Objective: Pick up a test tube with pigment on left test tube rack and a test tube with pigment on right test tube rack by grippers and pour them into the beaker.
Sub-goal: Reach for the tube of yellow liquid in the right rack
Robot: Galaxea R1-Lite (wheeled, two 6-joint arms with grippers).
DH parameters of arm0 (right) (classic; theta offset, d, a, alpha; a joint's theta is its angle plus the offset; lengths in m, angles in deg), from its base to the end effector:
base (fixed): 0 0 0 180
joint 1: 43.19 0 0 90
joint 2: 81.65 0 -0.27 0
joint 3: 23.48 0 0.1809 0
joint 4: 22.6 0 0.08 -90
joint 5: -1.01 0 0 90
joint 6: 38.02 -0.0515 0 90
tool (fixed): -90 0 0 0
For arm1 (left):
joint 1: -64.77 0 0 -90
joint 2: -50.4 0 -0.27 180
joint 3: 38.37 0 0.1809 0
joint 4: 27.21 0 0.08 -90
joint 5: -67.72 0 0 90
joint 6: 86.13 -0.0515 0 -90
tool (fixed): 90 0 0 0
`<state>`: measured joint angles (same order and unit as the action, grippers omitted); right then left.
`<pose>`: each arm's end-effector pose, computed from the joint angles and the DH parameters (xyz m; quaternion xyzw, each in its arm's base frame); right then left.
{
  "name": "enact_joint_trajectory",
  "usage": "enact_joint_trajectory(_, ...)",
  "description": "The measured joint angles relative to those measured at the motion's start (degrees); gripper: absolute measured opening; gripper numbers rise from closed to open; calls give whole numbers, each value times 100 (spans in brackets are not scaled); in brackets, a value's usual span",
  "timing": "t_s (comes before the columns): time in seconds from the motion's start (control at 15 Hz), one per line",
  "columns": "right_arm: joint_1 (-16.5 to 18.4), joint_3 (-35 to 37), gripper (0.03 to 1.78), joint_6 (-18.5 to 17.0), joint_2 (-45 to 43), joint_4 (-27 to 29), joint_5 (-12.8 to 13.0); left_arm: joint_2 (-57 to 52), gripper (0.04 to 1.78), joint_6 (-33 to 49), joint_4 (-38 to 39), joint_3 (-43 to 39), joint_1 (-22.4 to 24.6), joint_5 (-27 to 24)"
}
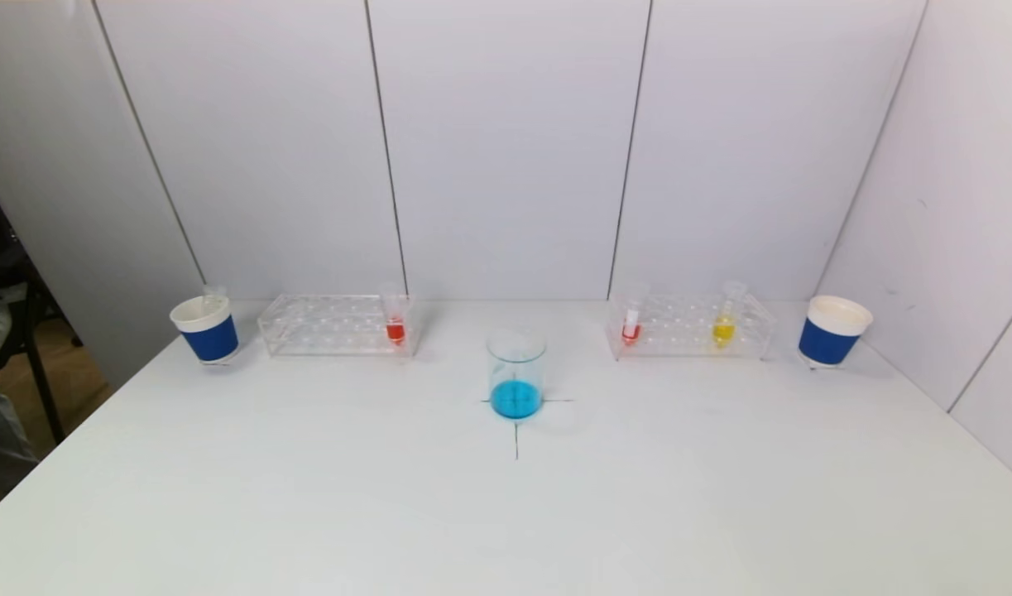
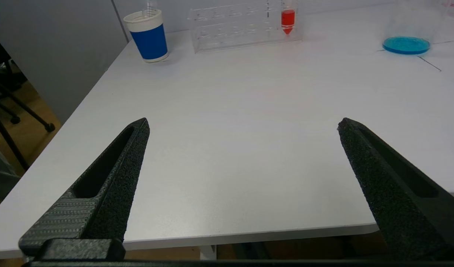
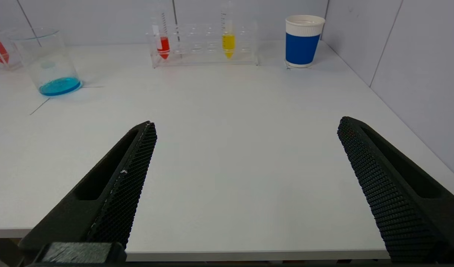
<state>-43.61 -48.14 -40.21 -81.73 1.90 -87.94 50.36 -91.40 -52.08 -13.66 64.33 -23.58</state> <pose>0.0258 -0.0008 0.0759 0.0191 -0.0022 -0.0055 0.9998 0.0258 -0.0014 0.0753 0.0460 0.0003 -0.0152 0.9988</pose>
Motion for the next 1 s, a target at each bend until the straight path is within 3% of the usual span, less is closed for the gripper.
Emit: enact_joint_trajectory(1.0,0,0,177,60,0,-15,7,0,177,135,11,-5,0,33)
